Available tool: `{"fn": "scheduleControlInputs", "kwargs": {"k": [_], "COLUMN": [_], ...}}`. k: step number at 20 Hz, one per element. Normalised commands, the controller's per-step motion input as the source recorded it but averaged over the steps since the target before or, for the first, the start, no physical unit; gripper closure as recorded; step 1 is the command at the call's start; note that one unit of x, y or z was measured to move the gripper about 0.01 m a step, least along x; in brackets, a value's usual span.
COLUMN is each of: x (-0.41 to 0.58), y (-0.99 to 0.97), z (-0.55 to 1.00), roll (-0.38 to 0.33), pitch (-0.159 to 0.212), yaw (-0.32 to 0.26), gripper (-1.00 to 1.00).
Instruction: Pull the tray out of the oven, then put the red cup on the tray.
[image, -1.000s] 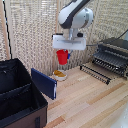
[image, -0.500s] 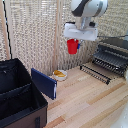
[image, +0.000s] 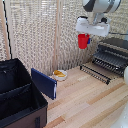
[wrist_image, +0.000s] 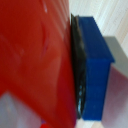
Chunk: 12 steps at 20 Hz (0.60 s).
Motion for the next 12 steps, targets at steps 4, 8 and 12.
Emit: {"fn": "scheduleControlInputs", "kwargs": {"k": [4,8,12], "x": [0.069,0.074,0.091], "y": [-0.91,-0.91,-0.92], "z": [0.10,0.09,0.02], "roll": [0.028,0.024,0.041], "pitch": [-0.028,-0.031,-0.045], "yaw": [-0.084,-0.085,-0.072], "gripper": [1.00,1.00,1.00]}}
